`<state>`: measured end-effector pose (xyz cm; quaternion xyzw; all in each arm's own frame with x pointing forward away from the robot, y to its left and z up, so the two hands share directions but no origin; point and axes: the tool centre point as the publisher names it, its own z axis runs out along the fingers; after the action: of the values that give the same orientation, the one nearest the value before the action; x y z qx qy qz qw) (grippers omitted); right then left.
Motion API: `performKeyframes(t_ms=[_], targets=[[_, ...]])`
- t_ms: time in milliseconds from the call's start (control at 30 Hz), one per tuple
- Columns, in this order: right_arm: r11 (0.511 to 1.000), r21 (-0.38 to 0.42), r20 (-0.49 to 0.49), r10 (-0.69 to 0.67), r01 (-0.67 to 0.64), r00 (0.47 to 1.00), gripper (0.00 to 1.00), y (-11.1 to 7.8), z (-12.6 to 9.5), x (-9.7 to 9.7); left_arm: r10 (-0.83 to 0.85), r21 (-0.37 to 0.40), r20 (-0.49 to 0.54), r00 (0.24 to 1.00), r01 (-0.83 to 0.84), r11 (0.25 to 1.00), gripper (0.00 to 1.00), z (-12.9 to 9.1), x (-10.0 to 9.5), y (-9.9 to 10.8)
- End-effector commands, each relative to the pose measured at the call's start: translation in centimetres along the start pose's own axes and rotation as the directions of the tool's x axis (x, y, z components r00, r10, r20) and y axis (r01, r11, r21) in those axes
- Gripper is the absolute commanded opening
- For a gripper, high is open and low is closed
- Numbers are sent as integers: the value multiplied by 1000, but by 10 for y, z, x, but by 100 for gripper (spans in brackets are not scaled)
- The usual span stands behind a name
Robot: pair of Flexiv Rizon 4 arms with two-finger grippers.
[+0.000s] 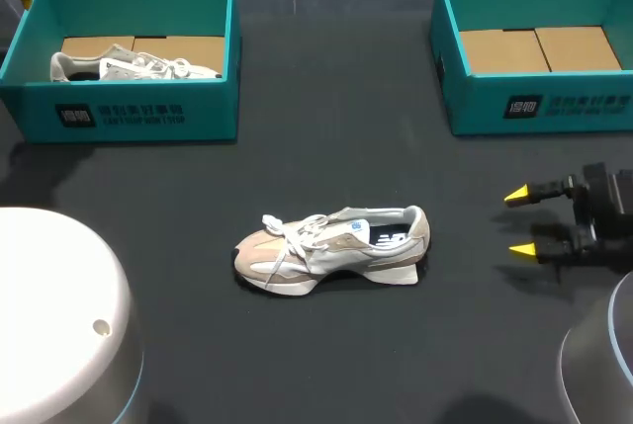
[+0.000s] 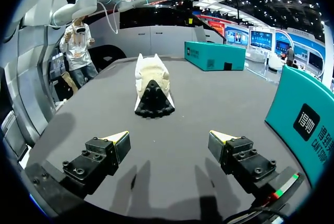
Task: Take the shoe out of the shoebox, open the shoe tongue, remove and reinsert the insole, then place the shoe into the shoebox
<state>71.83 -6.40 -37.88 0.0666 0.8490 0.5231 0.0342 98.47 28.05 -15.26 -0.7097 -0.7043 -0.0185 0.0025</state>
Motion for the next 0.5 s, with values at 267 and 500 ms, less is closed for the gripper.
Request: performKeyframes(t_ms=[267,500], targets=[[999,-9,25,32,-32,999,100,1,17,3,1,-1,-2,1000,-1,1000,100,0,1,-1],[999,-21,28,42,-41,999,100,7,35,6,1,-1,-2,1000,-1,1000,100,0,1,-1]])
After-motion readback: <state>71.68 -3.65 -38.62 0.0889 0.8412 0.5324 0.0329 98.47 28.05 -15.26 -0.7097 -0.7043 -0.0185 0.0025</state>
